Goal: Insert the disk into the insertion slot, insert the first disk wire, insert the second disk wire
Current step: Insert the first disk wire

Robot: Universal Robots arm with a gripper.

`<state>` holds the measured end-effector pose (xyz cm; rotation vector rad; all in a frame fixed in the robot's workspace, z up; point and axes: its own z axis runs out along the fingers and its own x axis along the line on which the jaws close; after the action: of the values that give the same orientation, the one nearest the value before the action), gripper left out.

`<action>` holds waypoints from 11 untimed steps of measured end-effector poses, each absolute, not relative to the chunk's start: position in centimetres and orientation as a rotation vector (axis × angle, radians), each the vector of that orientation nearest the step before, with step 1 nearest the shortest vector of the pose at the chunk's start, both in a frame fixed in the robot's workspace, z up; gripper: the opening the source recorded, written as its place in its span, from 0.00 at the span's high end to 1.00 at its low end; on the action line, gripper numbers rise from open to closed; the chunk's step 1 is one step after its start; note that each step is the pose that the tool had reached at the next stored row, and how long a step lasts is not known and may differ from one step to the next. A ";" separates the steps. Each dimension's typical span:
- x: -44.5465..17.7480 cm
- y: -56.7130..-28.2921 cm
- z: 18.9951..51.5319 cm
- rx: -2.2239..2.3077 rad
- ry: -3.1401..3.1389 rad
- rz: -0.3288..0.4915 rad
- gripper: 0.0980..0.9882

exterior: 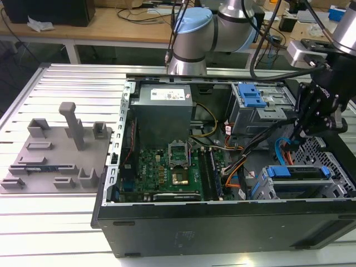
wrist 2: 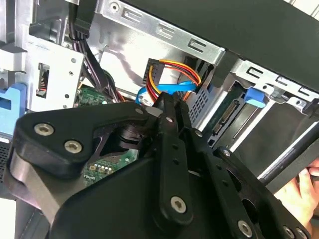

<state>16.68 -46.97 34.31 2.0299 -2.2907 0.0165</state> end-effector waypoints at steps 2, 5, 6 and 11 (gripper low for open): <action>16.7 -46.9 34.3 2.026 -2.285 0.028 0.92; 16.7 -46.9 34.3 2.028 -2.274 0.041 0.92; 16.7 -46.9 34.3 2.032 -2.269 0.057 0.92; 16.5 -46.6 34.3 2.021 -2.237 0.136 0.92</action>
<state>16.51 -46.58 34.32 2.0206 -2.2373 0.1363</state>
